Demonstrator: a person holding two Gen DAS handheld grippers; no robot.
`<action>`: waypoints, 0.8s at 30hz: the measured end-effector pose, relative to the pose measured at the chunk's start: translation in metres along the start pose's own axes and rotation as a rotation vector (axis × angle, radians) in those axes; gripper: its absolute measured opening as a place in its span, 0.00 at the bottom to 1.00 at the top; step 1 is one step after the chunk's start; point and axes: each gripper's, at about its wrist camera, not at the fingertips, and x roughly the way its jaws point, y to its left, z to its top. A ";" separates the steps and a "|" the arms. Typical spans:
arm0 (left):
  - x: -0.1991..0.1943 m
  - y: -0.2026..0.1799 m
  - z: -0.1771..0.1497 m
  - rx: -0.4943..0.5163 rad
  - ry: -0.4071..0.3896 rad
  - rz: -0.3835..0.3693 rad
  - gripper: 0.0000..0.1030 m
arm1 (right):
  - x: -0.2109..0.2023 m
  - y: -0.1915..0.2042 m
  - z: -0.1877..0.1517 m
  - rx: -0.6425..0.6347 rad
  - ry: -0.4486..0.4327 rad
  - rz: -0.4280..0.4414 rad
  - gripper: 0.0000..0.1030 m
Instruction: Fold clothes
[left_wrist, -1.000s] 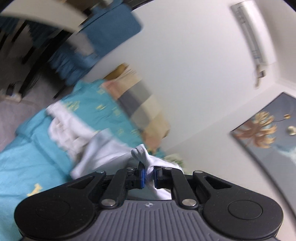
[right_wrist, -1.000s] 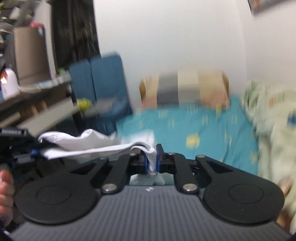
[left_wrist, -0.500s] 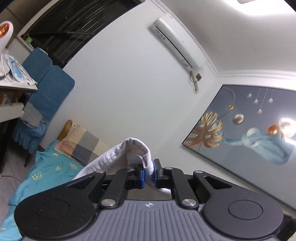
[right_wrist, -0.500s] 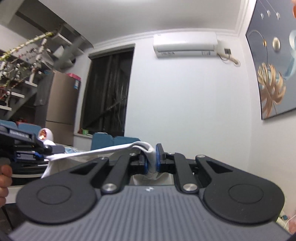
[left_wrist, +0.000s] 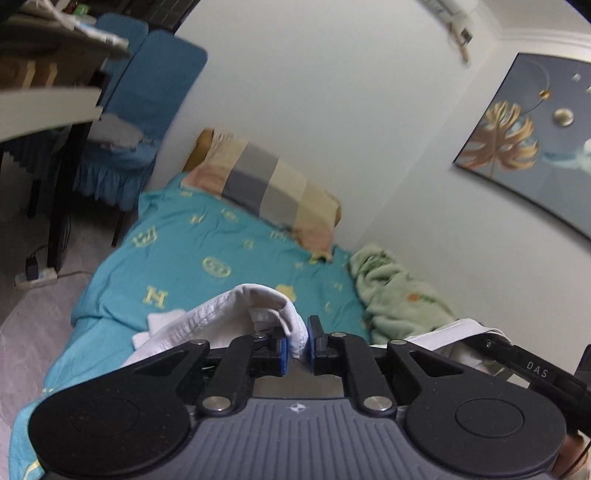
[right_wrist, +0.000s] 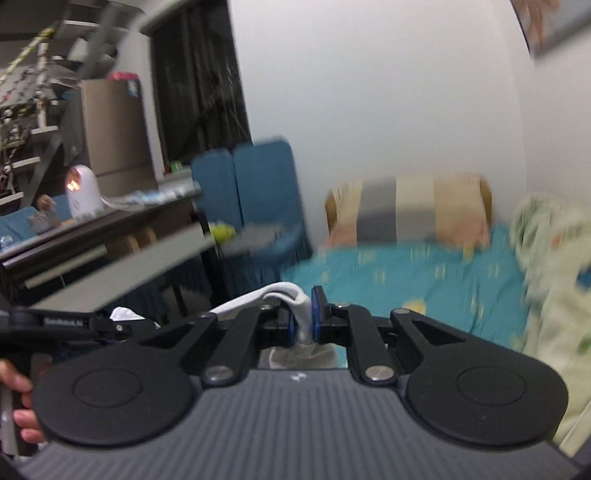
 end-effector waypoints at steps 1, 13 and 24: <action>0.015 0.012 -0.007 0.000 0.014 0.006 0.13 | 0.013 -0.007 -0.010 0.024 0.024 0.003 0.12; 0.129 0.070 -0.026 0.185 0.124 0.110 0.19 | 0.098 -0.059 -0.072 0.193 0.199 0.069 0.12; 0.094 0.020 -0.054 0.654 0.089 0.202 0.68 | 0.103 -0.058 -0.077 0.205 0.238 0.083 0.12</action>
